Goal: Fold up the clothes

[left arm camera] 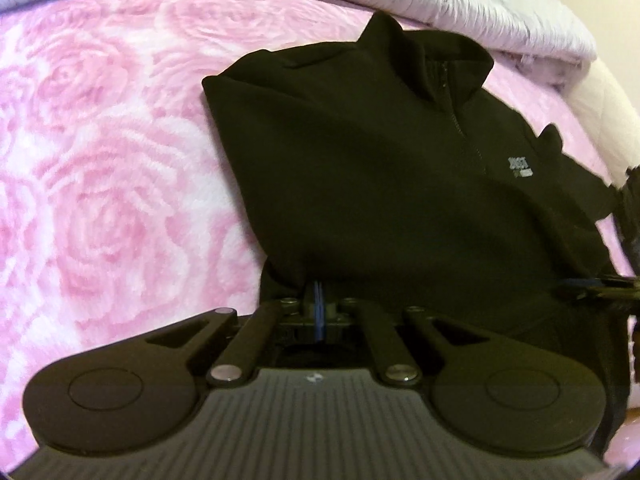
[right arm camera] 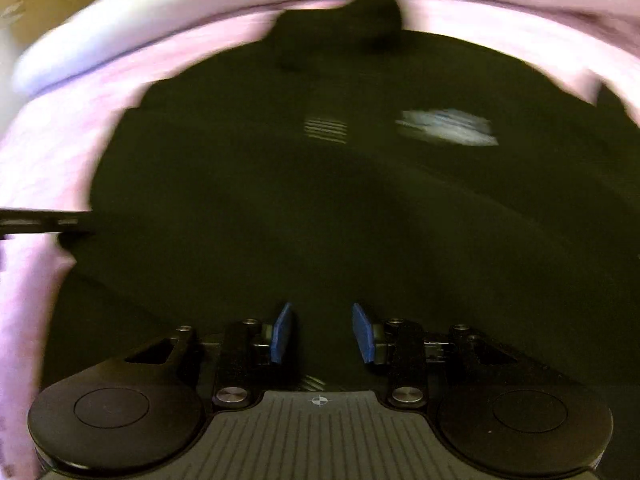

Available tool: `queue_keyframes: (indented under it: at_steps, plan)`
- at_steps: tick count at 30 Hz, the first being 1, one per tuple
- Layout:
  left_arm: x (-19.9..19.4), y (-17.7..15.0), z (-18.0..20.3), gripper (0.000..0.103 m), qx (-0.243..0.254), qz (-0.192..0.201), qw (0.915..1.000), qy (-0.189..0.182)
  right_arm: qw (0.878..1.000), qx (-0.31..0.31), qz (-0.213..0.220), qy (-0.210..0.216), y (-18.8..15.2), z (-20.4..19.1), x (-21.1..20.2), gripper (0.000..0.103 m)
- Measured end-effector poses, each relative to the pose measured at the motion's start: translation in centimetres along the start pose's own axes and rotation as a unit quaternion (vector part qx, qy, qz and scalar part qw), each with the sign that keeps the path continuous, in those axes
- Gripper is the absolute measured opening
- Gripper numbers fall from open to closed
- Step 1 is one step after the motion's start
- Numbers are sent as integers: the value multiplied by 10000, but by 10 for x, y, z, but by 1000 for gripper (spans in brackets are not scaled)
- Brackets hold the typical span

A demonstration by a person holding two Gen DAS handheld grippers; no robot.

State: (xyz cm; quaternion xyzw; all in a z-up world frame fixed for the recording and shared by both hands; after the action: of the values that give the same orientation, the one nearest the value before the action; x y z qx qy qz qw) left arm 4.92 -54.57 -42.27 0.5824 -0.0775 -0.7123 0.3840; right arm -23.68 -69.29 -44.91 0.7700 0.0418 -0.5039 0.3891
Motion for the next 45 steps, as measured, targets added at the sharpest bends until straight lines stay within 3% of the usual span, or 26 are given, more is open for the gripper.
queue_keyframes:
  at_steps: [1, 3, 6, 7, 10, 12, 14, 18, 22, 26, 32, 43, 45]
  plan:
    - [1, 0, 2, 3, 44, -20, 10000, 74, 9992, 366, 83, -98, -3, 20, -7, 33]
    - [2, 1, 6, 3, 131, -60, 9996, 223, 9956, 905, 225, -118, -8, 47, -16, 11]
    - [-1, 2, 14, 3, 231, -130, 9985, 482, 9936, 1102, 232, -39, -7, 51, -19, 10]
    - [0, 6, 22, 7, 267, -133, 9981, 548, 9933, 1127, 258, -12, -4, 48, -22, 10]
    - [-10, 12, 47, 32, 447, -71, 9970, 624, 9901, 1313, 485, 89, 6, 41, -39, 17]
    - [-22, 12, 66, 32, 581, -47, 9969, 535, 9857, 1553, 656, 73, 10, 45, -53, 34]
    - [-31, 11, 86, 32, 700, -21, 9968, 378, 9804, 1801, 792, -76, 7, 53, -70, 44]
    - [-36, 5, 124, 36, 1010, -25, 9949, -52, 9716, 2104, 937, -541, -6, 80, -113, 46]
    - [-28, -1, 158, 38, 929, -107, 9952, -296, 9674, 2137, 1050, -863, -12, 106, -149, 48]
    - [-22, 5, 204, 42, 1143, -85, 9923, -467, 9606, 2192, 1266, -1150, 2, 156, -166, 50]
    - [12, 12, 273, 44, 1601, -185, 9863, -362, 9356, 2595, 1917, -1433, 54, 271, -151, 55]
    - [91, -9, 394, 47, 2059, -709, 9760, -8, 9101, 2941, 1926, -2191, 71, 443, -72, 59]
    - [95, -11, 401, 47, 2066, -739, 9756, -8, 9048, 3002, 1923, -2328, 74, 474, -58, 59]
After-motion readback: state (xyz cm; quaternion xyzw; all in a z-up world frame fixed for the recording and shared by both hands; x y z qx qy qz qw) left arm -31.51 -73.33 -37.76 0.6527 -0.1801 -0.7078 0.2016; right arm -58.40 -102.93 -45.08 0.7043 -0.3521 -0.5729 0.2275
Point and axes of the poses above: each gripper's, at about its wrist camera, not at the fingertips, and x roughly the way its jaws point, z to its right, y to its top, the point moved 9 cm from there along x, roughly the way its jaws point, and after that the axes turned 10 degrees about z, right-handed, at the moved point
